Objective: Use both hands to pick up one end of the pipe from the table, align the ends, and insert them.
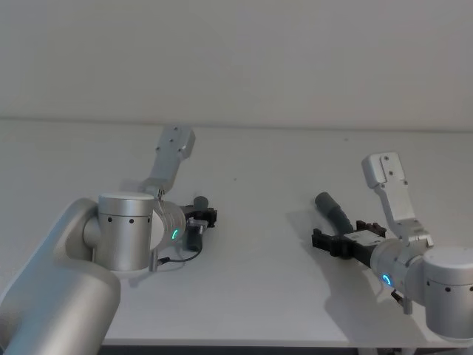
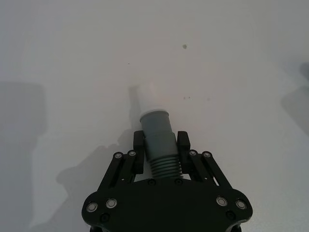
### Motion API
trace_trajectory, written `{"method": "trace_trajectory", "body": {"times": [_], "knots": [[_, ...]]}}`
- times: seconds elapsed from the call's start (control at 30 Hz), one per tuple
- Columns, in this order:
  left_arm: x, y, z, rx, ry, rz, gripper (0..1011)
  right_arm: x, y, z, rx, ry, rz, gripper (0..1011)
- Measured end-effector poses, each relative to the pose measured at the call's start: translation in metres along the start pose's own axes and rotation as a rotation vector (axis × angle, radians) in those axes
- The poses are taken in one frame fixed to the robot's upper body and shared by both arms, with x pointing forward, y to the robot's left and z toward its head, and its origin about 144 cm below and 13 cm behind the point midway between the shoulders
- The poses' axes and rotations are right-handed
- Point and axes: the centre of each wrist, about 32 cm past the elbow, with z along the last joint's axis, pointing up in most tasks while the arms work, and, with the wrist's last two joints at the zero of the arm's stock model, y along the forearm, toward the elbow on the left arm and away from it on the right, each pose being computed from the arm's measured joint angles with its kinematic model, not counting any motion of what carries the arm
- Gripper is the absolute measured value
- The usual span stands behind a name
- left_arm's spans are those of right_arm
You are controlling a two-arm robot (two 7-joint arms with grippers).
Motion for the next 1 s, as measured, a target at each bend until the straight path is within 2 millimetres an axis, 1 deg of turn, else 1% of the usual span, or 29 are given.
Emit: {"method": "trace_trajectory", "body": {"times": [0.03, 0.1, 0.13, 0.17, 0.2, 0.23, 0.27, 0.3, 0.43, 0.47, 0.5, 0.53, 0.6, 0.67, 0.73, 0.77, 0.83, 0.87, 1.0], "knots": [[0.0, 0.0, 0.0, 0.0, 0.0, 0.0, 398, 0.0001, 0.0, 0.0, 0.0, 0.001, 0.0, 946], [0.0, 0.0, 0.0, 0.0, 0.0, 0.0, 398, 0.0001, -0.0001, 0.0, -0.001, 0.001, 0.001, 918], [0.0, 0.0, 0.0, 0.0, 0.0, 0.0, 398, 0.0002, -0.0001, 0.0, -0.002, 0.002, 0.001, 875], [0.0, 0.0, 0.0, 0.0, 0.0, 0.0, 398, 0.0002, -0.0002, 0.0, -0.002, 0.002, 0.001, 866], [0.0, 0.0, 0.0, 0.0, 0.0, 0.0, 398, 0.0003, -0.0002, 0.0, -0.002, 0.002, 0.002, 825], [0.0, 0.0, 0.0, 0.0, 0.0, 0.0, 398, 0.0003, -0.0002, 0.0, -0.002, 0.002, 0.002, 825], [0.0, 0.0, 0.0, 0.0, 0.0, 0.0, 398, 0.0002, -0.0002, 0.0, -0.002, 0.003, 0.002, 771], [0.0, 0.0, 0.0, 0.0, 0.0, 0.0, 398, 0.0002, -0.0002, 0.0, -0.002, 0.003, 0.002, 753], [0.0, 0.0, 0.0, 0.0, 0.0, 0.0, 398, 0.0003, -0.0003, -0.0001, -0.003, 0.004, 0.003, 617], [0.0, 0.0, 0.0, 0.0, 0.0, 0.0, 398, 0.0003, -0.0003, -0.0001, -0.003, 0.004, 0.003, 600], [0.0, 0.0, 0.0, 0.0, 0.0, 0.0, 398, 0.0002, -0.0003, -0.0001, -0.003, 0.004, 0.003, 553], [0.0, 0.0, 0.0, 0.0, 0.0, 0.0, 398, 0.0003, -0.0003, -0.0001, -0.003, 0.005, 0.004, 542], [0.0, 0.0, 0.0, 0.0, 0.0, 0.0, 398, 0.0003, -0.0003, -0.0001, -0.003, 0.005, 0.004, 456], [0.0, 0.0, 0.0, 0.0, 0.0, 0.0, 398, 0.0003, -0.0003, -0.0001, -0.004, 0.005, 0.004, 407], [0.0, 0.0, 0.0, 0.0, 0.0, 0.0, 398, 0.0004, -0.0003, -0.0001, -0.004, 0.005, 0.004, 391], [0.0, 0.0, 0.0, 0.0, 0.0, 0.0, 398, 0.0004, -0.0003, -0.0001, -0.004, 0.005, 0.004, 338], [0.0, 0.0, 0.0, 0.0, 0.0, 0.0, 398, 0.0004, -0.0003, -0.0001, -0.004, 0.005, 0.005, 324], [0.0, 0.0, 0.0, 0.0, 0.0, 0.0, 398, 0.0004, -0.0003, -0.0001, -0.004, 0.006, 0.005, 295], [0.0, 0.0, 0.0, 0.0, 0.0, 0.0, 398, 0.0004, -0.0003, -0.0001, -0.004, 0.006, 0.005, 284]]}}
